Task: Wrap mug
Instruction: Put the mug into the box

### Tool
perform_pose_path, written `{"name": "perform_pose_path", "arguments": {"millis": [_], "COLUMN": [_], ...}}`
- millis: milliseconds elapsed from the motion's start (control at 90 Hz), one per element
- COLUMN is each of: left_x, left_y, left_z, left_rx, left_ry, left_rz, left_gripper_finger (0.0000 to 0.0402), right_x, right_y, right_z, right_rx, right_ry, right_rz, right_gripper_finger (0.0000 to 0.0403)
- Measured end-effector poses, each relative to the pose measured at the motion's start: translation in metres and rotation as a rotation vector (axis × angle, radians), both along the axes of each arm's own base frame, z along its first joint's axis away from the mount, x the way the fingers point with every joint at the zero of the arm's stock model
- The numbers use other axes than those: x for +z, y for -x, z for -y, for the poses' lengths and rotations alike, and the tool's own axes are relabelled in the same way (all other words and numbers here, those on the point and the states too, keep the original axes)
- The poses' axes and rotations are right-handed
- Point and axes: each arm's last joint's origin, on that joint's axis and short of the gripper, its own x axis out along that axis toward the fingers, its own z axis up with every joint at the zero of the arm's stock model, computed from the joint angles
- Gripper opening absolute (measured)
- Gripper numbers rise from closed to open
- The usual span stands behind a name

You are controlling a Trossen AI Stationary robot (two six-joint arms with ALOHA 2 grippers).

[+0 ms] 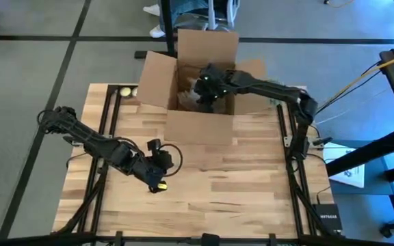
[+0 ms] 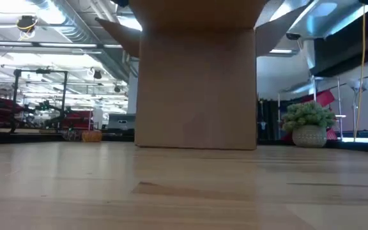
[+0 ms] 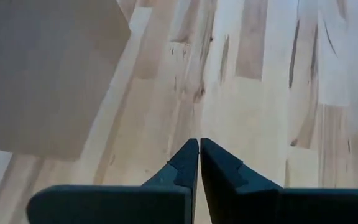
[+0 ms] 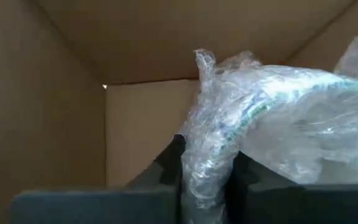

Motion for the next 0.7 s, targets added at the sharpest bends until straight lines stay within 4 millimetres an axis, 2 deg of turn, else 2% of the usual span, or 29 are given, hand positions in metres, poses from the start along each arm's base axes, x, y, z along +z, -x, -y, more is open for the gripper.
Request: {"name": "perform_pose_path", "arguments": {"millis": [211,333,533,700], "left_x": [0.0,0.0,0.0,0.0], "left_y": [0.0,0.0,0.0,0.0], "left_z": [0.0,0.0,0.0,0.0], "left_rx": [0.0,0.001,0.002,0.009], "left_ry": [-0.001,-0.001,0.0,0.006], "left_rz": [0.0,0.0,0.0,0.003], "left_gripper_finger": [0.0,0.0,0.0,0.0], "right_x": [0.0,0.01,0.054,0.099], "right_y": [-0.001,0.006,0.038,0.083], "right_z": [0.001,-0.002,-0.017,-0.04], "right_rx": [-0.019,-0.016,-0.004,0.029], "right_ry": [-0.008,-0.005,0.009,-0.008], "right_rz": [0.011,0.012,0.065,0.121], "right_gripper_finger": [0.0169,0.0204,0.0224,0.0224]}}
